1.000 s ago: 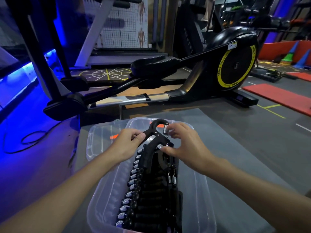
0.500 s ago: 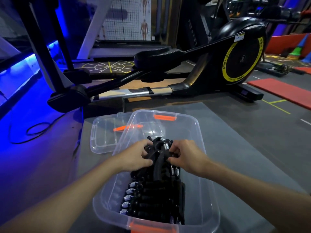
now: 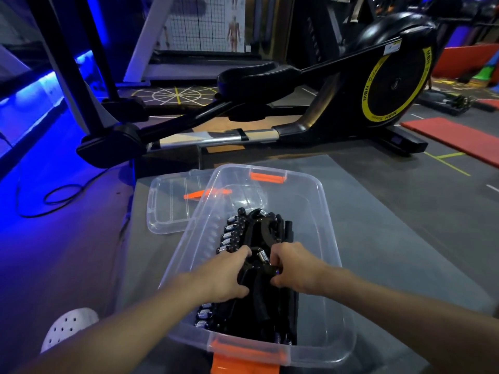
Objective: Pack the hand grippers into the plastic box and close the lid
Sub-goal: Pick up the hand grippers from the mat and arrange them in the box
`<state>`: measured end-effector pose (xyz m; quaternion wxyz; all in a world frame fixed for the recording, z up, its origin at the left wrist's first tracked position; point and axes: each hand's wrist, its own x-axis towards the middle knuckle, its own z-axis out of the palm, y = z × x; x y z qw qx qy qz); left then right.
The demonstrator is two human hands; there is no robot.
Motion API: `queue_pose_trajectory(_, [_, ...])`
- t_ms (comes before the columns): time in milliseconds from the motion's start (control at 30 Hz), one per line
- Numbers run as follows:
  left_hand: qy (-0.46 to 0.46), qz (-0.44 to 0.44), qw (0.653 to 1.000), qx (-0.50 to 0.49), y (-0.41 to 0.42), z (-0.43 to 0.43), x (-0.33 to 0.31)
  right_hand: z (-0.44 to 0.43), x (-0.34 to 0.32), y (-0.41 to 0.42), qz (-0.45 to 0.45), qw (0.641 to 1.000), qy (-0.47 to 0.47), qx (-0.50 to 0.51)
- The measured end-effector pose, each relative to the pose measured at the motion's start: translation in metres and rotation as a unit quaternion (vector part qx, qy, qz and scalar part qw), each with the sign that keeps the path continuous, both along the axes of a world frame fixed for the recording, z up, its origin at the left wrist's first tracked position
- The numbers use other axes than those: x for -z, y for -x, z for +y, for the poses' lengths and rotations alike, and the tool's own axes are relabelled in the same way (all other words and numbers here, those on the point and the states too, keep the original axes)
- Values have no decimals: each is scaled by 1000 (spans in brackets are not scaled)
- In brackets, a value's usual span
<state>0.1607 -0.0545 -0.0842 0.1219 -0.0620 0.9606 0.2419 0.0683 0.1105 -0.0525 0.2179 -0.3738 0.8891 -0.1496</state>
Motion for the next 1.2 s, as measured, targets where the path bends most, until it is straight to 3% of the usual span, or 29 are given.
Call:
queue_pose_trajectory(233, [69, 1, 997, 47, -1, 2, 5, 5, -7, -1, 20, 999, 31, -4])
queue_pose_trajectory(367, [66, 12, 997, 43, 0, -3, 6, 14, -19, -1, 94, 992, 80, 5])
queue_pose_trajectory(500, [110, 177, 978, 33, 5, -10, -12, 31, -18, -1, 247, 965, 77, 47])
queue_pose_trajectory(600, [169, 287, 943, 13, 9, -16, -29, 46, -12, -10, 215, 968, 75, 107])
queue_pose_trajectory(700, [207, 304, 930, -25, 9, -24, -40, 53, -6, -15, 174, 966, 144, 129])
queue_pose_trajectory(800, [108, 263, 956, -70, 5, -36, -47, 55, -5, -16, 115, 959, 203, 159])
queue_pose_trajectory(900, [-59, 298, 941, -145, 3, -39, -52, 57, -4, -11, 43, 956, 220, 188])
queue_pose_trajectory(1000, [-114, 321, 926, -162, 4, -34, -56, 60, -1, -3, -7, 956, 240, 171])
queue_pose_trajectory(1200, [-149, 300, 930, -153, 2, -31, -55, 62, 11, 12, -40, 954, 255, 154])
